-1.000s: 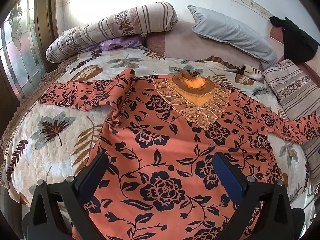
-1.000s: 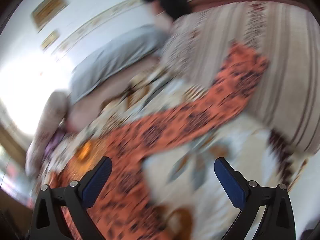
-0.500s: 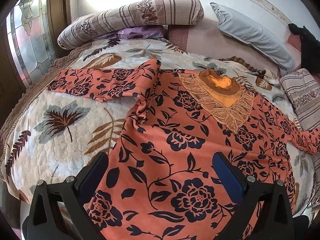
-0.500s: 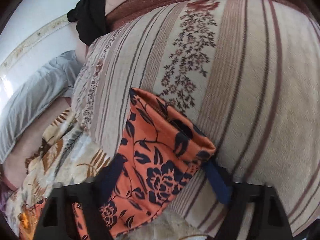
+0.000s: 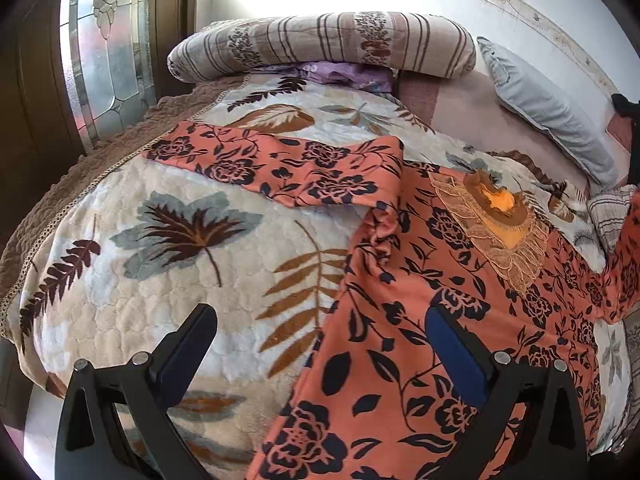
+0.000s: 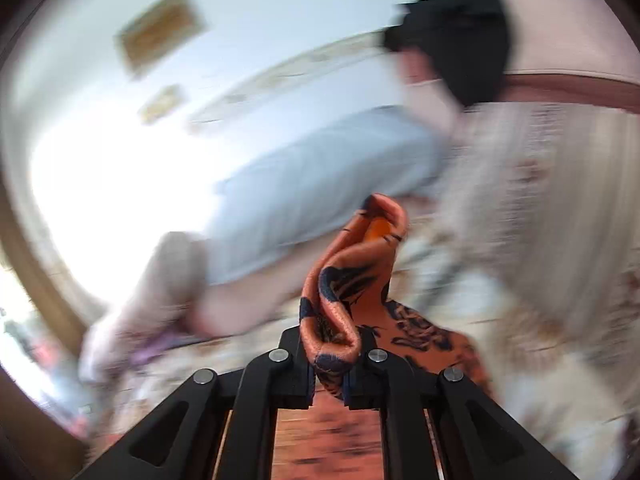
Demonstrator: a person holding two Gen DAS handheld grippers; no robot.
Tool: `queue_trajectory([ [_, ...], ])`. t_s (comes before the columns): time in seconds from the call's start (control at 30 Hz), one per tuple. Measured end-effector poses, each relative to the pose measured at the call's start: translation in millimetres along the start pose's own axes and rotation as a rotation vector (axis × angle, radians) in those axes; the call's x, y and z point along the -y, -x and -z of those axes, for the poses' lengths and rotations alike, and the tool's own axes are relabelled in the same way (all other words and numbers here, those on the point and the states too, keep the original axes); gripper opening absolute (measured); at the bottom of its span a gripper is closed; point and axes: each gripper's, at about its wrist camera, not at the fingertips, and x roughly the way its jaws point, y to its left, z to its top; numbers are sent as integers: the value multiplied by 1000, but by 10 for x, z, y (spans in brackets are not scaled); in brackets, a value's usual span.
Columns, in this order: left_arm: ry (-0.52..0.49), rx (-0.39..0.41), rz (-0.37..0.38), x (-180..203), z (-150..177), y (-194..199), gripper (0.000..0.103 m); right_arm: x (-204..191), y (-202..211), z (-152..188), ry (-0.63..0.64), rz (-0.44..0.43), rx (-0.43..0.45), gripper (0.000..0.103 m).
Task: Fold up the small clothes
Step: 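Grasp the blouse sleeve cuff with the right gripper and lift it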
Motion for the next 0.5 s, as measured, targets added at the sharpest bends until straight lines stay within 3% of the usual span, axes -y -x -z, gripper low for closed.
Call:
queue_trajectory([
  [0.1,12,11,-29,-186,21,26,103,-806,-212,477,-27,-209,-53,10],
  [0.17,25,9,-36,-299,25,20,103,-1114,-467,949,-72,-298,-129,14],
  [0.2,29,11,-40,-344,29,20,103,-1188,-608,1199,-93,-318,-172,21],
  [0.27,35,3,-50,-406,34,9,103,-1273,-981,1742,-82,-346,-290,78],
  [0.3,39,-1,-48,-425,30,7,103,-1243,-1217,2064,-73,-310,-391,96],
  [0.37,44,-1,-44,-445,18,31,103,-1009,-1575,2605,-137,-301,-650,93],
  [0.4,46,4,-38,-441,5,47,103,-871,-1594,2741,-180,-288,-707,93],
  [0.5,33,10,-8,-336,-45,57,103,-622,-1208,2590,-180,-324,-597,94],
])
